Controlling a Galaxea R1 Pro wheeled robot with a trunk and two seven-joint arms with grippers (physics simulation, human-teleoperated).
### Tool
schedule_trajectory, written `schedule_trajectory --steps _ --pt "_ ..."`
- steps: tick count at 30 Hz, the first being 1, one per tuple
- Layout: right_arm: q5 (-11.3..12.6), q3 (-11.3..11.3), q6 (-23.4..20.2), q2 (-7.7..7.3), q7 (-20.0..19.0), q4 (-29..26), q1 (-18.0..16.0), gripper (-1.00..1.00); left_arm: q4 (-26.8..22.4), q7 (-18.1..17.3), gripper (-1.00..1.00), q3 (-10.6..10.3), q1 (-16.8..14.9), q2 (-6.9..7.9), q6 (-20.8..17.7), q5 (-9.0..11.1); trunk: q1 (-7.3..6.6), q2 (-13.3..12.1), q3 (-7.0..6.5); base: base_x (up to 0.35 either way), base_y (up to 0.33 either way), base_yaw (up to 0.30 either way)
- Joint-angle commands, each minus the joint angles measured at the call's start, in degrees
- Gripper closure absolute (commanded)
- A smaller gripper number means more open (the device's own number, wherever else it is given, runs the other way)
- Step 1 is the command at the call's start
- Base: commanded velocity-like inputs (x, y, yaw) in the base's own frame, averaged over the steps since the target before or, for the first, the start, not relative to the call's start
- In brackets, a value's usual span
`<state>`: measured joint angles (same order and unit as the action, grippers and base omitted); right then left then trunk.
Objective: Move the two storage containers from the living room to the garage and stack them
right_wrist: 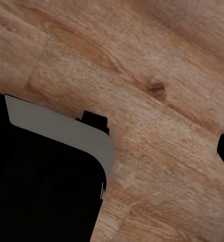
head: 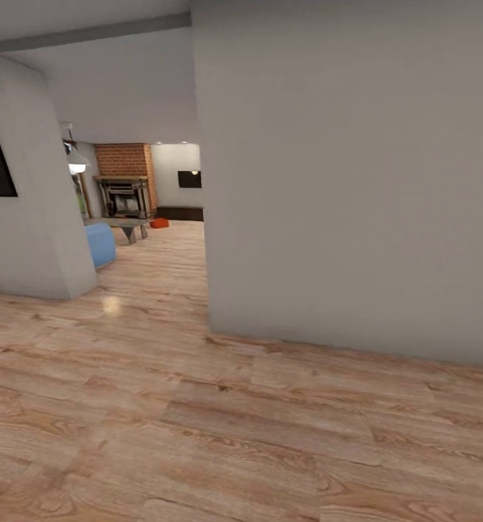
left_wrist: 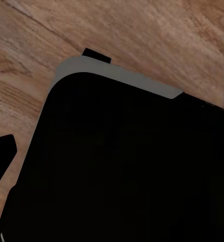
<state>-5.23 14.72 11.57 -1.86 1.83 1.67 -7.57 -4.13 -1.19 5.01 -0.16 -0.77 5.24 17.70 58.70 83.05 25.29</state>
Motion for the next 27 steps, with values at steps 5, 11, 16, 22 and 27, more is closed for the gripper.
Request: schedule_trajectory --steps 5,11,16,22,27 --pt "-0.44 -0.10 0.21 0.15 0.22 0.18 -0.08 -1.00 0.00 -0.12 -1.00 0.44 -0.02 -0.02 0.12 0.03 0.03 0.03 0.06 0.323 0.000 0.019" --pt "-0.11 -0.13 0.28 -0.09 0.27 0.18 -0.08 -1.00 0.00 -0.14 -1.00 0.30 -0.02 -0.02 0.12 -0.39 0.03 0.03 0.06 0.323 0.000 0.002" --pt "-0.06 -0.13 0.30 -0.15 0.21 0.18 -0.08 -1.00 0.00 -0.14 -1.00 0.17 -0.02 -0.03 0.12 -0.53 0.03 0.03 0.06 0.323 0.000 0.000" --pt "-0.31 0.04 -0.24 0.32 0.26 0.18 -0.08 -1.00 0.00 -0.18 -1.00 0.10 -0.02 -0.03 0.12 -0.56 0.03 0.03 0.06 0.323 0.000 0.000" --pt "-0.14 -0.09 -0.30 0.36 0.28 0.18 -0.08 -1.00 0.00 -0.15 -1.00 0.09 -0.02 -0.02 0.12 -0.56 0.03 0.03 0.06 0.323 0.000 0.060"
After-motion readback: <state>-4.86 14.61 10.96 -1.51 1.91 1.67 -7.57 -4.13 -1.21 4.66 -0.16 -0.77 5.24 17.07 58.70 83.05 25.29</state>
